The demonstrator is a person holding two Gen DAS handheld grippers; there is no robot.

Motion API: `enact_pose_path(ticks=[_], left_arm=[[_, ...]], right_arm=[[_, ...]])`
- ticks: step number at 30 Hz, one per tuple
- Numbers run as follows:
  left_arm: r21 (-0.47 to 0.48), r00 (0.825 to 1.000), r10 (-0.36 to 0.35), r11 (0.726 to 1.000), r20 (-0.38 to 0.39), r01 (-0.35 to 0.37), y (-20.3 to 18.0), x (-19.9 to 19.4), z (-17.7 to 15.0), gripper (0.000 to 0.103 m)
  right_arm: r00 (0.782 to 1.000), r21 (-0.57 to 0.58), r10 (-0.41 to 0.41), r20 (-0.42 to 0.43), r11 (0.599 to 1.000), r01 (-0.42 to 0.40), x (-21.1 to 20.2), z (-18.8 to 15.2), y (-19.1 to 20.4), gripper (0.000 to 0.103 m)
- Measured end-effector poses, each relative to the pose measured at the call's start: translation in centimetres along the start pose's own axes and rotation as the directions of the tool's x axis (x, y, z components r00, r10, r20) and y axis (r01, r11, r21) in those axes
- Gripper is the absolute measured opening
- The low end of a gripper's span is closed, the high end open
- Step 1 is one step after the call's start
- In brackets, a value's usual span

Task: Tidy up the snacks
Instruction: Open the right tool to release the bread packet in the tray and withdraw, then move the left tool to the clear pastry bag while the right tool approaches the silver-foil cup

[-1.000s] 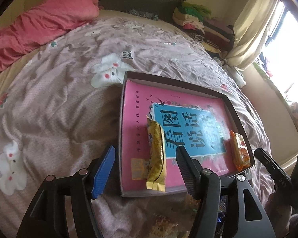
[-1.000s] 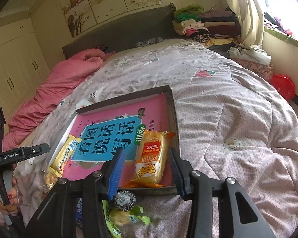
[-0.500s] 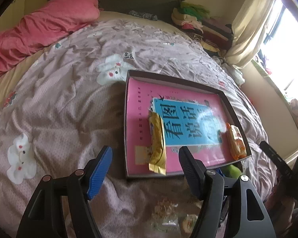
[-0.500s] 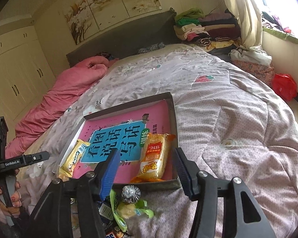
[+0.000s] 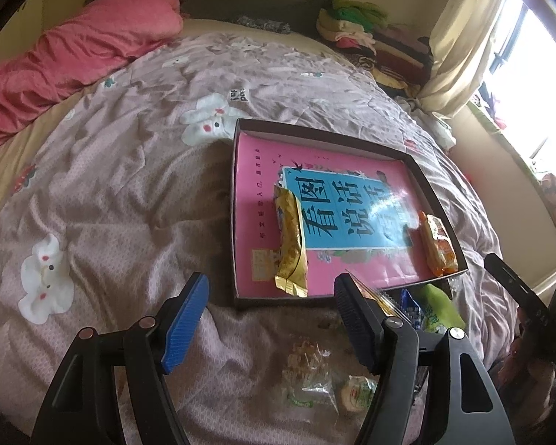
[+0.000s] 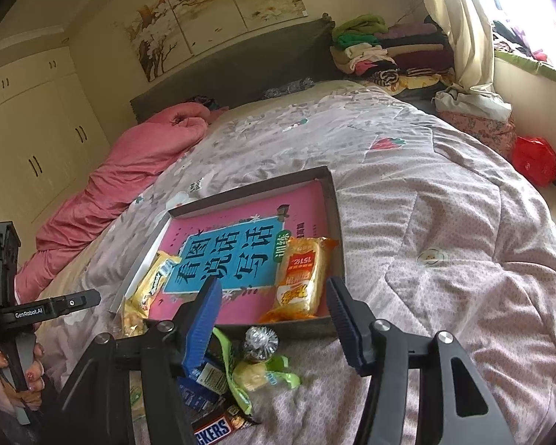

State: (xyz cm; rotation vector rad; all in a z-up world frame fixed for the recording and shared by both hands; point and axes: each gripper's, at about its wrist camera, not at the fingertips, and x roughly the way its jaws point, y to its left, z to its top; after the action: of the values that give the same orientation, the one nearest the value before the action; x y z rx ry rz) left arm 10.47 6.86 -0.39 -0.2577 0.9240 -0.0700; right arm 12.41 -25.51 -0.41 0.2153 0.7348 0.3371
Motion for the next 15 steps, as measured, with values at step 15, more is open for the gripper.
enact_pose_path(ticks=[15], left_arm=[[0.033, 0.997, -0.008, 0.999, -0.071, 0.011, -0.9, 0.3, -2.4, 0.076]], right_arm=[[0.999, -0.012, 0.031, -0.043, 0.999, -0.032, -0.2, -1.2, 1.1, 0.063]])
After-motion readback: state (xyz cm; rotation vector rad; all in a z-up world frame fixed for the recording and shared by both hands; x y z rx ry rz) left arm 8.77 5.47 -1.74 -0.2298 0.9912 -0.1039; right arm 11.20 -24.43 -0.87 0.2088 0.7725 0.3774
